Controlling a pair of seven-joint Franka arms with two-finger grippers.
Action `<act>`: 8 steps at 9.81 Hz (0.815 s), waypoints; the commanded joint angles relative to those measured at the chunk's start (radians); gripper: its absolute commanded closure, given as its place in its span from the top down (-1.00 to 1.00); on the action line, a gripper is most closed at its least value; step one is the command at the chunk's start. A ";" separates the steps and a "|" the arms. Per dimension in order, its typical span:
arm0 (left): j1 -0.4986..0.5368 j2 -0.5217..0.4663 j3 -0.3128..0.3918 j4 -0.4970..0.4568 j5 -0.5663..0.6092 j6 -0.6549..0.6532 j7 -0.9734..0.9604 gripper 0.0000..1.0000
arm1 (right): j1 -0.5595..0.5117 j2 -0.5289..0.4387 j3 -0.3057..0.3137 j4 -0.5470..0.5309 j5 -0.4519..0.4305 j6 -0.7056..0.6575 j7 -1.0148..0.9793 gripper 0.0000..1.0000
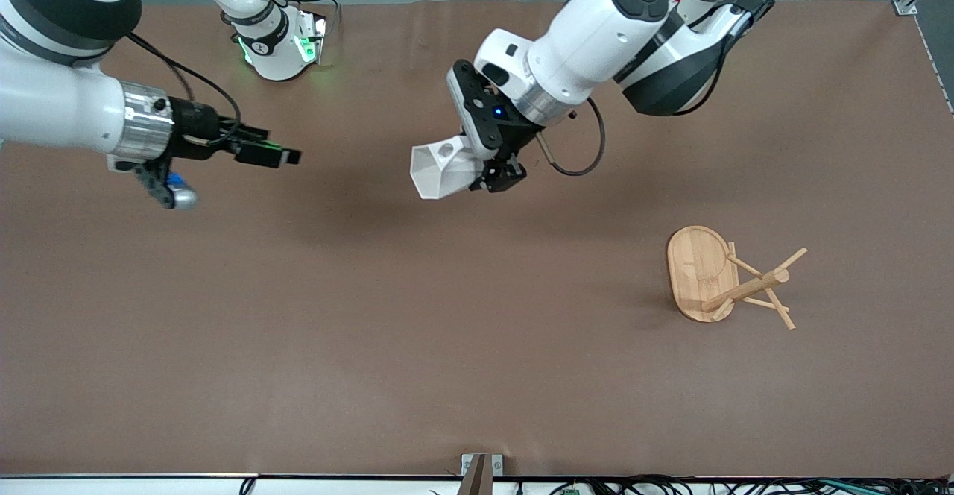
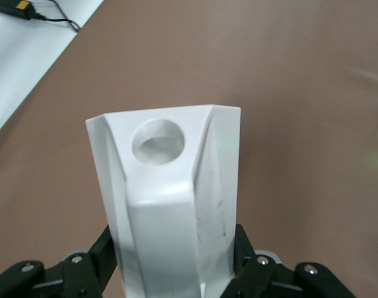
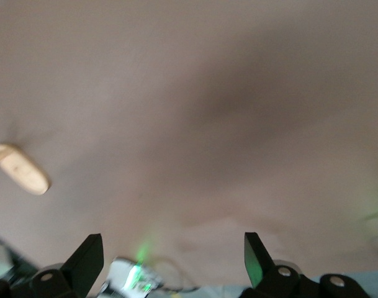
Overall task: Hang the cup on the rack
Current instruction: 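Carry the cup with the left gripper while the right gripper withdraws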
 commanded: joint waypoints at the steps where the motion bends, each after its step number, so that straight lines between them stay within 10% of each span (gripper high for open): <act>1: 0.050 0.002 0.001 -0.013 0.014 -0.063 -0.069 -0.98 | 0.001 -0.011 -0.033 0.065 -0.211 -0.021 -0.091 1.00; 5: 0.112 -0.001 0.001 -0.022 0.014 -0.113 -0.305 -0.98 | 0.057 -0.010 -0.242 0.229 -0.305 -0.055 -0.462 1.00; 8: 0.077 -0.061 0.111 -0.103 0.008 -0.155 -0.503 -0.98 | 0.022 -0.025 -0.233 0.277 -0.386 -0.156 -0.515 1.00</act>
